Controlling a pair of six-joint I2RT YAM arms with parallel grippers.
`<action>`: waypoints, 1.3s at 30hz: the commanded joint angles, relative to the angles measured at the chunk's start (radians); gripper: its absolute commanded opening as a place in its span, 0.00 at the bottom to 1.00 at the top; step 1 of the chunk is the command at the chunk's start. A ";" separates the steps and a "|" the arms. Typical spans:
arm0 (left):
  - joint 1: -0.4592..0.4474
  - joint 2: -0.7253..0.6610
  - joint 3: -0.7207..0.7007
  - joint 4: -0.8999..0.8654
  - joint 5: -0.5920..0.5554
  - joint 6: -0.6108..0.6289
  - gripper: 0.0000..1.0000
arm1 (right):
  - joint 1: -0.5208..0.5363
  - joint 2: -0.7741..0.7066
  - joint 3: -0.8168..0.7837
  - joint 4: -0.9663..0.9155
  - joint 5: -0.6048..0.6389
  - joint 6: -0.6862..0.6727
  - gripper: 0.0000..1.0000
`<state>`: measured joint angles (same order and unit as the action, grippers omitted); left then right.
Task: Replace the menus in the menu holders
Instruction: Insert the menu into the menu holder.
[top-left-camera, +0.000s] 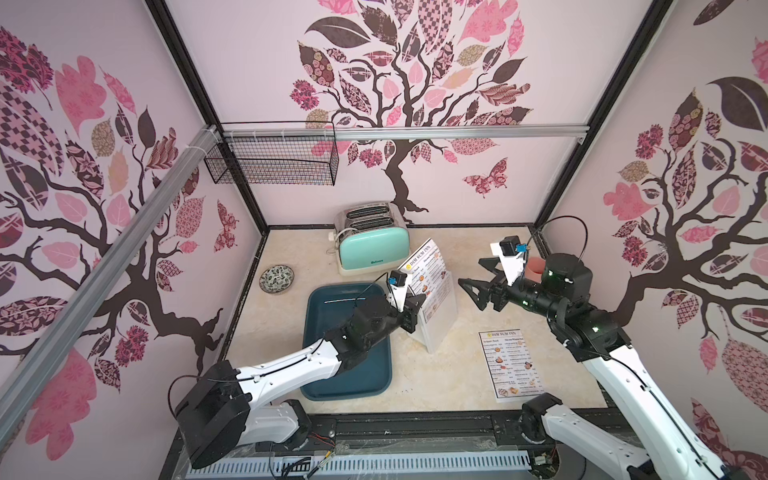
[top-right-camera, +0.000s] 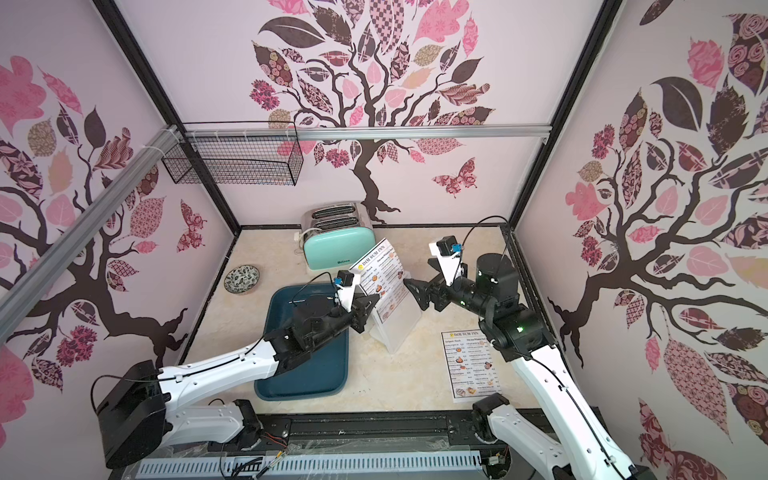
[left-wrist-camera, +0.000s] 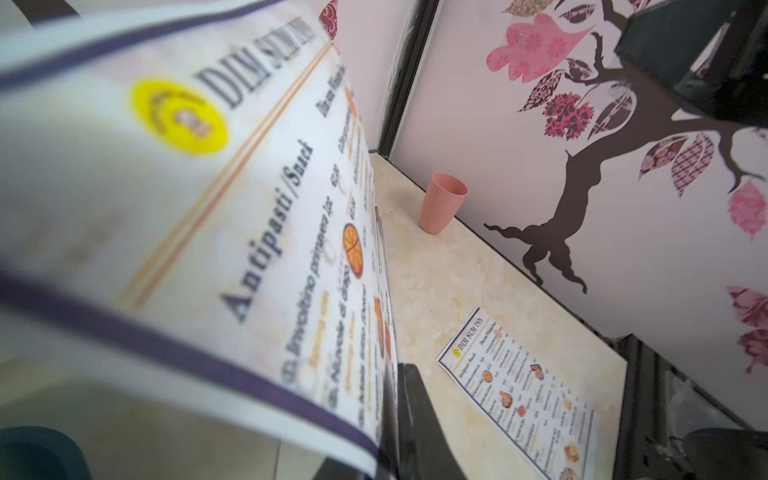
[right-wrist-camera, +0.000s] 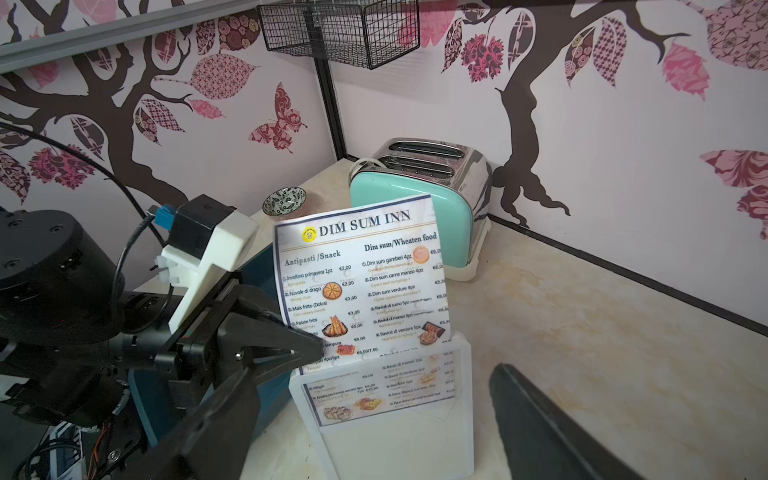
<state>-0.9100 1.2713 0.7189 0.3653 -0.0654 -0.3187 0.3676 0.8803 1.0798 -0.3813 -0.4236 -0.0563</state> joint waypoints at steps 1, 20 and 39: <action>-0.003 -0.023 0.006 0.002 -0.005 0.009 0.30 | 0.002 -0.001 0.034 -0.006 -0.006 0.002 0.93; 0.082 -0.022 0.067 0.046 0.059 -0.098 0.13 | 0.002 0.006 0.034 -0.010 -0.014 0.009 0.92; 0.020 -0.023 0.075 -0.020 -0.038 -0.027 0.46 | 0.002 -0.004 0.035 -0.024 -0.002 -0.007 0.93</action>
<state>-0.9028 1.2716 0.7647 0.3618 -0.0471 -0.3397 0.3676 0.8883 1.0798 -0.3889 -0.4232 -0.0532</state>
